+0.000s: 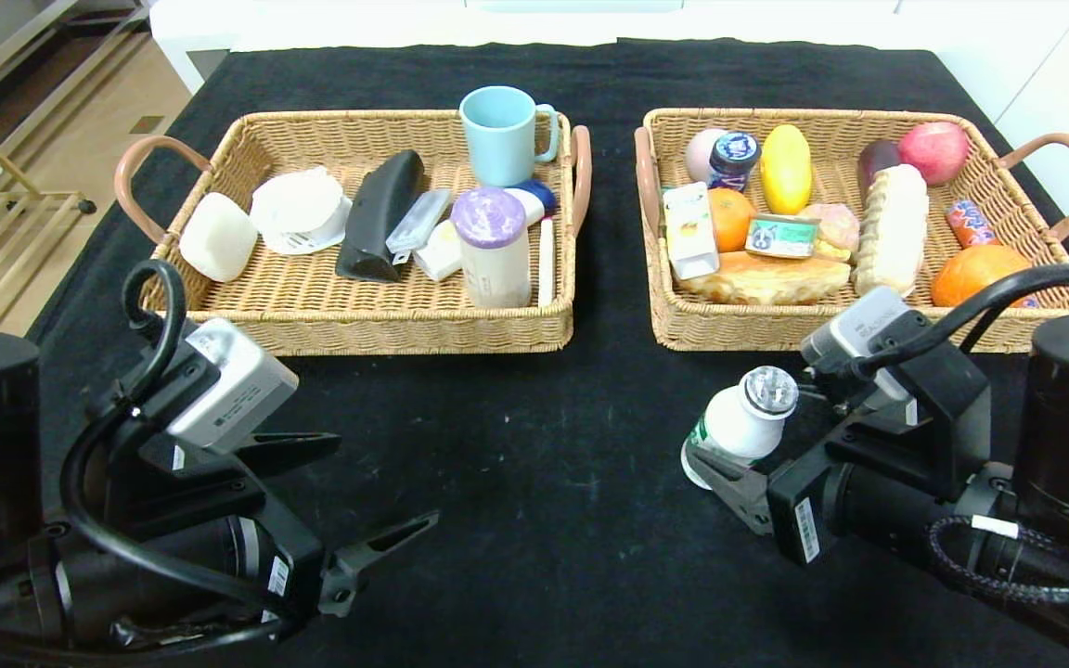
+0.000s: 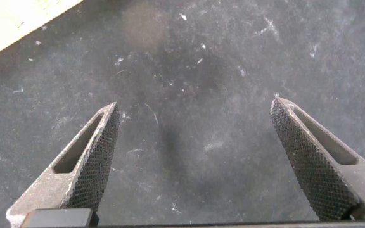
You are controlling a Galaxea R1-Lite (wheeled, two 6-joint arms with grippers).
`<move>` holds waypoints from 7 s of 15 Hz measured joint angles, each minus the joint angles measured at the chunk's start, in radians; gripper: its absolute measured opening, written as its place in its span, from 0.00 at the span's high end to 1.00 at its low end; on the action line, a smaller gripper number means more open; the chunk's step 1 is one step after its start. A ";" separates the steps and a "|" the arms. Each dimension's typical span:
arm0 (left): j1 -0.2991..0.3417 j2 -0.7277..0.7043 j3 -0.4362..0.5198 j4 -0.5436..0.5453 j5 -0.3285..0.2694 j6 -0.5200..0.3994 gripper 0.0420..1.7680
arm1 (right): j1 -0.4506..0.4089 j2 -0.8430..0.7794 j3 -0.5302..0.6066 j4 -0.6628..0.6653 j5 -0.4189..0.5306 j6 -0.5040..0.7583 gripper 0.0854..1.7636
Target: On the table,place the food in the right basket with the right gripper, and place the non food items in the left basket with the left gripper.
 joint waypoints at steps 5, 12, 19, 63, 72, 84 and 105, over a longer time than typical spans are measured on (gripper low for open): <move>-0.002 -0.009 0.001 0.000 0.000 0.003 0.03 | 0.000 0.006 0.005 -0.001 0.000 -0.002 0.52; -0.003 -0.011 0.000 -0.001 0.000 0.004 0.03 | 0.009 0.023 0.008 -0.006 -0.001 0.000 0.53; -0.007 -0.021 0.002 0.002 -0.008 0.011 0.03 | 0.020 0.004 -0.001 0.024 -0.001 -0.020 0.53; -0.007 -0.029 0.008 -0.003 -0.007 0.010 0.03 | -0.693 0.214 -0.547 -0.017 -0.075 -0.254 0.24; -0.007 -0.033 0.008 -0.001 -0.006 0.011 0.03 | -0.476 0.036 -0.405 0.063 -0.153 -0.276 0.10; -0.014 -0.121 -0.027 0.010 0.026 -0.006 0.03 | -0.211 -0.092 -0.202 0.152 -0.247 -0.087 0.05; 0.290 -0.839 0.016 0.641 0.075 -0.006 0.03 | -0.270 -0.795 -0.017 0.840 -0.008 0.134 0.04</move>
